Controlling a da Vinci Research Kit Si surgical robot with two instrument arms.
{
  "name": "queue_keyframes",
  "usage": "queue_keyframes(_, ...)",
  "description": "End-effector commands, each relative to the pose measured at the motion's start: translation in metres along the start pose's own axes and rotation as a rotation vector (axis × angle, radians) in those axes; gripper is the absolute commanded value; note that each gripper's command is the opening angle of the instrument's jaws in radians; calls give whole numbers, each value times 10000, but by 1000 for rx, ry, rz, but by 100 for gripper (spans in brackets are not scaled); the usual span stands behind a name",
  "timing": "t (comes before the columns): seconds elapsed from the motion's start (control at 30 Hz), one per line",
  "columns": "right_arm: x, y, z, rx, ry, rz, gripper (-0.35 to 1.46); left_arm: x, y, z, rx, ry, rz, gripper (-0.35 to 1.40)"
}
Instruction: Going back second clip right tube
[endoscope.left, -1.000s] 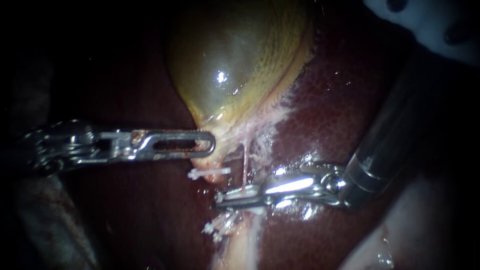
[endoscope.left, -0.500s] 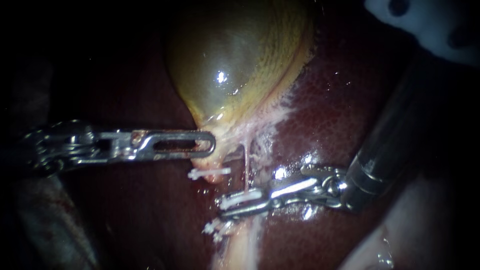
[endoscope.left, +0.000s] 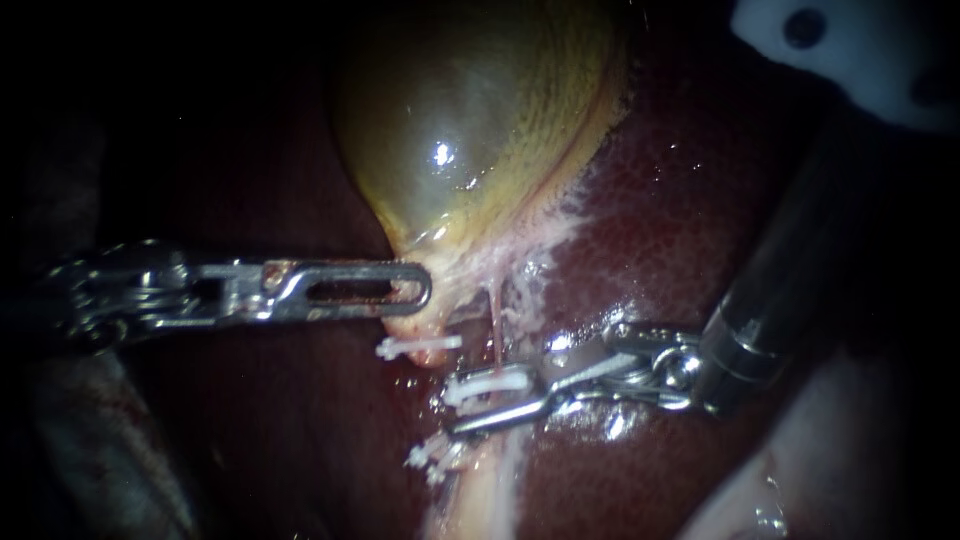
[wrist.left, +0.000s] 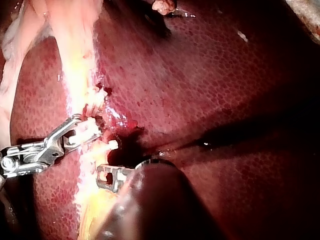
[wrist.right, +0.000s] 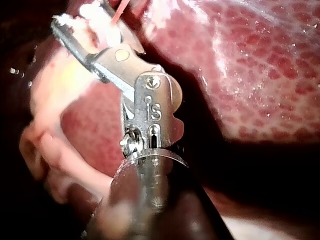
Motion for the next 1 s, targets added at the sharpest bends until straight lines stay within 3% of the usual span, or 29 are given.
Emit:
queue_keyframes(0.03,1,1,0,-2,0,-8,48,0,0,0,0,0,0,-35)
queue_keyframes(0.67,-2,7,-15,-68,16,-127,53,0,1,-1,0,0,0,-35)
queue_keyframes(1.0,-4,0,-44,-133,34,-129,56,0,1,-1,0,0,0,-35)
